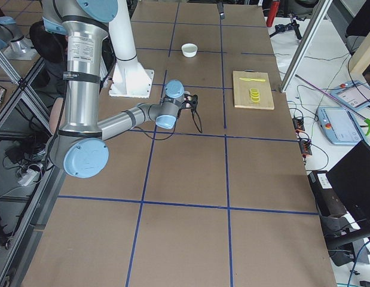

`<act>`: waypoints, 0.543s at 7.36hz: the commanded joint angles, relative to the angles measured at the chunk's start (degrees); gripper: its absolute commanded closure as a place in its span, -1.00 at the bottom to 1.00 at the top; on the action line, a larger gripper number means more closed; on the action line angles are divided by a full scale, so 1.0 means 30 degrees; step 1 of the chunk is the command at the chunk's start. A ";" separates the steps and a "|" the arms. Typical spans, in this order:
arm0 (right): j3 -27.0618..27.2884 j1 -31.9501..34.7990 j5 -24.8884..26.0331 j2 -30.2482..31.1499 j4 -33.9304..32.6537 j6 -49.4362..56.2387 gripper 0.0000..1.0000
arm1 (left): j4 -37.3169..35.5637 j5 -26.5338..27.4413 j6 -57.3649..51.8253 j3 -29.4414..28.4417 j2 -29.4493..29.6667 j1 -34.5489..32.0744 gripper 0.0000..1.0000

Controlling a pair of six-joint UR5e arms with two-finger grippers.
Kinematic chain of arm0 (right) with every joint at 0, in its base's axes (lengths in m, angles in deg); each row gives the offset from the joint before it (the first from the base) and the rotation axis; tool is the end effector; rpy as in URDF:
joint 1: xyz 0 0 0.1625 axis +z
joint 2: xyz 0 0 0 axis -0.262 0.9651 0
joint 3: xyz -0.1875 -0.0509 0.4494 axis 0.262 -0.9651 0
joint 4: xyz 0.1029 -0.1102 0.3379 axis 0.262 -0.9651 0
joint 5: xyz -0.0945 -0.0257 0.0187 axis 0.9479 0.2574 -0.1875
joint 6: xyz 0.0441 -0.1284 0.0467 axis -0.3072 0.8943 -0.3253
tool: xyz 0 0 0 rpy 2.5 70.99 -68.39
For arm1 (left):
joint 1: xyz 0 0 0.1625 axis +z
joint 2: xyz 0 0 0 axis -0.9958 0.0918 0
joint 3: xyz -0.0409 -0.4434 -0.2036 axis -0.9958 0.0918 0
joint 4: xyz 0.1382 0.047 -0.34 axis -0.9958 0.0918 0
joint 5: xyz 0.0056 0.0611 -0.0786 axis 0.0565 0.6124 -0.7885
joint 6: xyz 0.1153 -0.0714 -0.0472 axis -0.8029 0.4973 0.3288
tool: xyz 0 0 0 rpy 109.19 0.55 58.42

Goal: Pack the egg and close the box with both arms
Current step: 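Push the clear carton lid down over the eggs with the right gripper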

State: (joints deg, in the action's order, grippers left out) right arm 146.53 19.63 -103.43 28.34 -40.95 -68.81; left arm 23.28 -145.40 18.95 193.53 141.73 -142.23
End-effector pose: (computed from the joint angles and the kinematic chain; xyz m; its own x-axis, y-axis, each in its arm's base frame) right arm -0.3289 -0.2965 0.5096 0.3354 0.0752 0.9391 -0.0211 0.9972 -0.0723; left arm 0.2496 -0.5349 0.3211 0.6417 0.0248 -0.7666 0.2834 0.9211 0.2671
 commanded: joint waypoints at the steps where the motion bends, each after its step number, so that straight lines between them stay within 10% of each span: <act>1: 0.0024 -0.1055 0.0141 -0.1118 -0.0202 -0.0006 1.00 | -0.0002 -0.0010 -0.1291 0.0014 -0.0669 -0.0753 -0.99; 4: -0.0591 -0.2496 0.1870 -0.6805 -0.4827 -0.0006 1.00 | 0.0085 -0.0039 -0.1472 -0.0016 -0.1254 -0.0755 -0.99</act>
State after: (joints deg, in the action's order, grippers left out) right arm 145.44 13.09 -98.97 17.24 -46.76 -68.82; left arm 23.35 -145.50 14.76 193.49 139.05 -144.45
